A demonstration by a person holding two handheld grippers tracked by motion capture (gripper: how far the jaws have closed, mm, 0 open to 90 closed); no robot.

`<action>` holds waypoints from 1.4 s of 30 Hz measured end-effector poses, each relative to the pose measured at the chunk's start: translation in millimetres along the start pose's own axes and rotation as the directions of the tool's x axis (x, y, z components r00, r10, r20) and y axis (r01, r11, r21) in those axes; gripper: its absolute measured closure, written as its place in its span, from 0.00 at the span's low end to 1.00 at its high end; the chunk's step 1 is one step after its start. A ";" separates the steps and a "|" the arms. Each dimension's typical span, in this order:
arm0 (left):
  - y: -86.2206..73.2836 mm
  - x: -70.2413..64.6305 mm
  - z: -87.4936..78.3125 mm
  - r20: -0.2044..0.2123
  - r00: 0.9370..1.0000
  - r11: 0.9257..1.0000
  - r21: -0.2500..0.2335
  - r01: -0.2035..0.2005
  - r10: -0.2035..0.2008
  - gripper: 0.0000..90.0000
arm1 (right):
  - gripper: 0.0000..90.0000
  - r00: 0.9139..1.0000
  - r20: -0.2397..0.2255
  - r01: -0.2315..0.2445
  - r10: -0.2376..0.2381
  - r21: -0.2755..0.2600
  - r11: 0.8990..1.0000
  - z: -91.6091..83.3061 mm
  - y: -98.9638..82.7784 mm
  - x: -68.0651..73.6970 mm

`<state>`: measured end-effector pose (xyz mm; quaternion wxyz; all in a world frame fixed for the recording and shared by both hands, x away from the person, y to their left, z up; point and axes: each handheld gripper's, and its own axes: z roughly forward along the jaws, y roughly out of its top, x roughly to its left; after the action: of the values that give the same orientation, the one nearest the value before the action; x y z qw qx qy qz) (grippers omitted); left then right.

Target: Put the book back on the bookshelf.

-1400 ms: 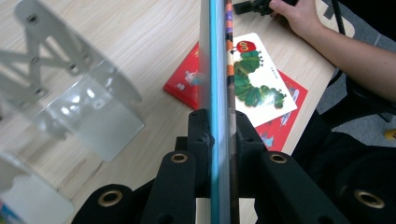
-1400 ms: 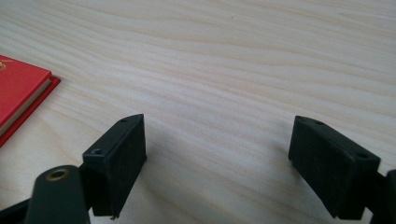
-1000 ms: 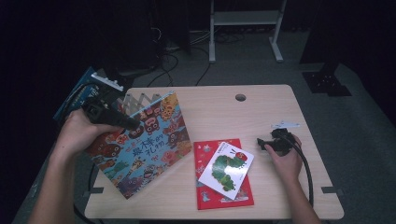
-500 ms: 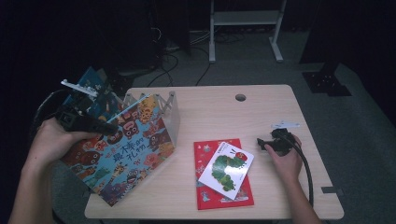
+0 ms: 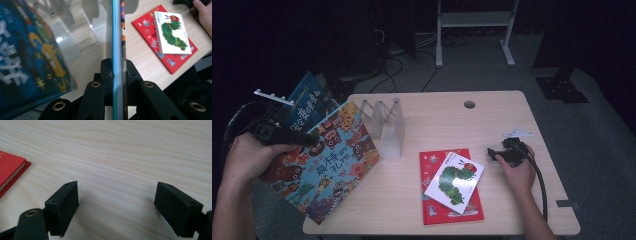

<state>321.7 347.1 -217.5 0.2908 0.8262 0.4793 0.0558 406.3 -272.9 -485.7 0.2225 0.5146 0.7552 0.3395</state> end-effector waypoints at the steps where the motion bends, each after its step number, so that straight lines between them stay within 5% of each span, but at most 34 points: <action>1: -1.1 1.7 -1.4 -0.007 1.000 1.000 -0.003 0.009 -0.009 0.90 | 0.21 1.000 0.000 0.000 0.000 0.000 1.000 0.0 0.0 0.0; 10: -9.1 13.2 -7.5 -0.061 0.995 0.996 -0.026 0.081 -0.083 0.90 | 0.21 1.000 0.001 -0.001 0.001 0.000 1.000 0.0 0.0 0.0; 23: -8.6 24.5 -6.7 -0.132 0.977 0.986 -0.045 0.163 -0.168 0.89 | 0.21 1.000 0.002 -0.001 0.001 -0.001 1.000 0.1 0.1 -0.2; 42: 14.2 29.6 6.3 -0.197 0.949 0.969 -0.086 0.232 -0.245 0.90 | 0.21 1.000 0.002 -0.002 0.002 -0.001 1.000 0.1 0.1 -0.2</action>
<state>350.6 363.5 -220.6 0.2696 0.7425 0.6012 0.1204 406.5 -273.1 -485.7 0.2231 0.5155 0.7545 0.3394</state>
